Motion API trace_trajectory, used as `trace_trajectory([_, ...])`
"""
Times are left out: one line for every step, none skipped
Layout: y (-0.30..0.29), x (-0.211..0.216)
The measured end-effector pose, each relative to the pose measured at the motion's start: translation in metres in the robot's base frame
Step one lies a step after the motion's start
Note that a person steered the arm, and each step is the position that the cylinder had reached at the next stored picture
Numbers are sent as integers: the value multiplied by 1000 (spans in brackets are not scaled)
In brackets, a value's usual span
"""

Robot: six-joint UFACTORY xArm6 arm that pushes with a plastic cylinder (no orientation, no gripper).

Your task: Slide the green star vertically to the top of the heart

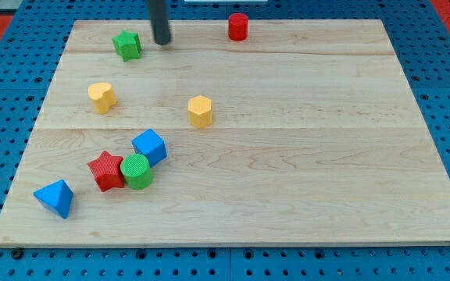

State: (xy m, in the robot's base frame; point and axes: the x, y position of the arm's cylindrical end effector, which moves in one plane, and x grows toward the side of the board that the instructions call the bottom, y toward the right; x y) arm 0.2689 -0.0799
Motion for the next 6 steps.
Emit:
trace_trajectory([23, 46])
trace_trajectory([-24, 34])
trace_trajectory([-83, -2])
trace_trajectory([-94, -7])
trace_trajectory([-50, -4])
trace_trajectory([-44, -4])
